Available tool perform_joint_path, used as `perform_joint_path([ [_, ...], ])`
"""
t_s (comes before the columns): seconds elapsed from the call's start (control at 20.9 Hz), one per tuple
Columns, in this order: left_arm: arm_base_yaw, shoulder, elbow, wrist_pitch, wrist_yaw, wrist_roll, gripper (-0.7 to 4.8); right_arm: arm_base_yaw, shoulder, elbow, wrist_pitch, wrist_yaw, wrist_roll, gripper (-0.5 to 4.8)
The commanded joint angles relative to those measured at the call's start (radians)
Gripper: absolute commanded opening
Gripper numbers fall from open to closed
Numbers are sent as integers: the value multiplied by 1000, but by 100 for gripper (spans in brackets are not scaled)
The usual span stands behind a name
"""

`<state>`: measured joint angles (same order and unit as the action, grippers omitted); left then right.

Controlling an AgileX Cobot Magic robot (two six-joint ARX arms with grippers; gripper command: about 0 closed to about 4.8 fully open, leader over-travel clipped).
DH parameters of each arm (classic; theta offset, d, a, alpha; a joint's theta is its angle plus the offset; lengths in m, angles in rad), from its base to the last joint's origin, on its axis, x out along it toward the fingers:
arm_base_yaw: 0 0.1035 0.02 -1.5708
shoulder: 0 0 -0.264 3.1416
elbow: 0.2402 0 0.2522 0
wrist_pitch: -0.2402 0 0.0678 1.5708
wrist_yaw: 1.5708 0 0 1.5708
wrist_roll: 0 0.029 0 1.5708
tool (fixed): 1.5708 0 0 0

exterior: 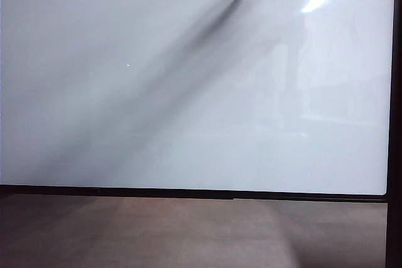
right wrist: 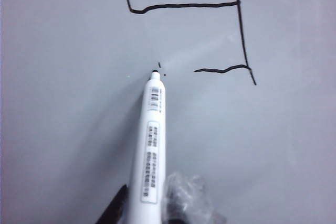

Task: Reach to the right to find the marker pen, pick it up, and write the number 9 on the whiteboard.

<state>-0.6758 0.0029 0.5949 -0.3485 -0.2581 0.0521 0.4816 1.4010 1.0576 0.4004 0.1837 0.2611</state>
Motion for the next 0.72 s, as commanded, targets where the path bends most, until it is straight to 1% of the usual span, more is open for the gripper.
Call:
perform_joint_path([
  [0.05,-1,2,1,14,0,0,-5,-4,-4,6,-7,39,-3,-6],
  [0.72,-1,2,1,13,0,0,-5,-77,-48,4,-51,50,-11,-6],
])
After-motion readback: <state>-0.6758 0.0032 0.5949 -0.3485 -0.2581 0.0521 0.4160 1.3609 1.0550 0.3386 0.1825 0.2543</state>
